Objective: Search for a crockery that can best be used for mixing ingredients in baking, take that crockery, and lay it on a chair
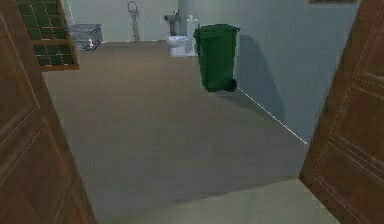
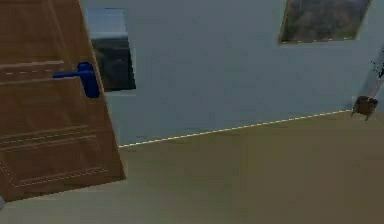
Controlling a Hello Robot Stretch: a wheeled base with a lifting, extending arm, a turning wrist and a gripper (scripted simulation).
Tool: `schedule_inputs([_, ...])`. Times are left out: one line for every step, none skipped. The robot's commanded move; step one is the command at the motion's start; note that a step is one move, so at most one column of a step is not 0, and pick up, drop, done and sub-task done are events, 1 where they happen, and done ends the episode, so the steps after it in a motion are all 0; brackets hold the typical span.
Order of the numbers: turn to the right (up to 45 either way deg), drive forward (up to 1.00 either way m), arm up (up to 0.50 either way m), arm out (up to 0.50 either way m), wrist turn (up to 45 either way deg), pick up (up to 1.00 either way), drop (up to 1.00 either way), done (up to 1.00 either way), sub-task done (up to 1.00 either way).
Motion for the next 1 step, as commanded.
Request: schedule_inputs([45.0, 0.0, 0.0, 0.0, 0.0, 0.0, 0.0, 0.0, 0.0])
